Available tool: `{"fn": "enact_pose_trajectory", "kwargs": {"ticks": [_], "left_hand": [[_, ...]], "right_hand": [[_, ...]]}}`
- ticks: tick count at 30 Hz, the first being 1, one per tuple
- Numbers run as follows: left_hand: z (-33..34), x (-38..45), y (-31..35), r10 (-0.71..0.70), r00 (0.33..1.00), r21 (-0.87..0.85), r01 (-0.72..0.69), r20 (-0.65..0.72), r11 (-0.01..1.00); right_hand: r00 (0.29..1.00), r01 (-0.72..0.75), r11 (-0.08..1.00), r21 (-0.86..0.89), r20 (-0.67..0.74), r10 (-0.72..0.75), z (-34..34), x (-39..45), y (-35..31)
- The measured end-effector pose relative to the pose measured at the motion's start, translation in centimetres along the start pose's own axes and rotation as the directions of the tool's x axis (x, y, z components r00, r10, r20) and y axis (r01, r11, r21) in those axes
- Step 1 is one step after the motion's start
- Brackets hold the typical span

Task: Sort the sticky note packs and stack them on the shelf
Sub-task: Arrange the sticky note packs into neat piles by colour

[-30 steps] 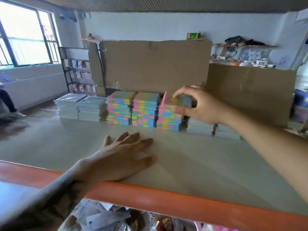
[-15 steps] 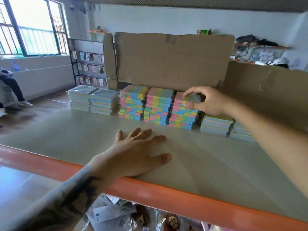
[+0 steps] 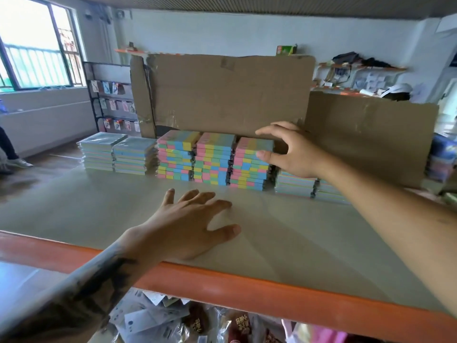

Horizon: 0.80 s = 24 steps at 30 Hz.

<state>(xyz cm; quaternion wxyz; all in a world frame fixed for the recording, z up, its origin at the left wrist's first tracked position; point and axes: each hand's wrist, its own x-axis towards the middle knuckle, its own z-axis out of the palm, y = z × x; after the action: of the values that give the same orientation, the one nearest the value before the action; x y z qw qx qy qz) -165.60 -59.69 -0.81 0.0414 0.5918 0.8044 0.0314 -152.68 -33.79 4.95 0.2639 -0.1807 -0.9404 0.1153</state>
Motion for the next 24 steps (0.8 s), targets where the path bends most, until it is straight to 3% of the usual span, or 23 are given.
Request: {"fn": "enact_pose_trajectory", "kwargs": {"ticks": [3,8,14,18,24], "left_hand": [[-0.4,0.1,3.2,0.032,0.999,-0.017,-0.033,-0.033,0.999],[0.1,1.3,11.7,0.111,0.987,-0.03,-0.115,-0.113,0.993],[2.5,2.4,25.8,0.136,0.99,-0.067,-0.138,-0.031,0.988],[4.2,3.4,34.6,0.155,0.987,-0.09,-0.159,-0.046,0.983],[5.4,5.8,45.9,0.204,0.975,-0.105,-0.213,-0.085,0.971]], "right_hand": [[0.999,-0.016,0.997,-0.079,-0.043,0.013,-2.0,-3.8,-0.7],[0.997,-0.006,0.99,-0.142,0.072,0.016,-5.9,-13.4,1.7],[0.973,-0.163,0.953,-0.256,0.117,0.198,-13.1,-27.0,9.8],[0.935,-0.245,0.898,-0.366,0.154,0.318,-19.0,-35.6,15.5],[0.898,-0.365,0.856,-0.367,0.105,0.428,-26.0,-45.0,22.2]]}}
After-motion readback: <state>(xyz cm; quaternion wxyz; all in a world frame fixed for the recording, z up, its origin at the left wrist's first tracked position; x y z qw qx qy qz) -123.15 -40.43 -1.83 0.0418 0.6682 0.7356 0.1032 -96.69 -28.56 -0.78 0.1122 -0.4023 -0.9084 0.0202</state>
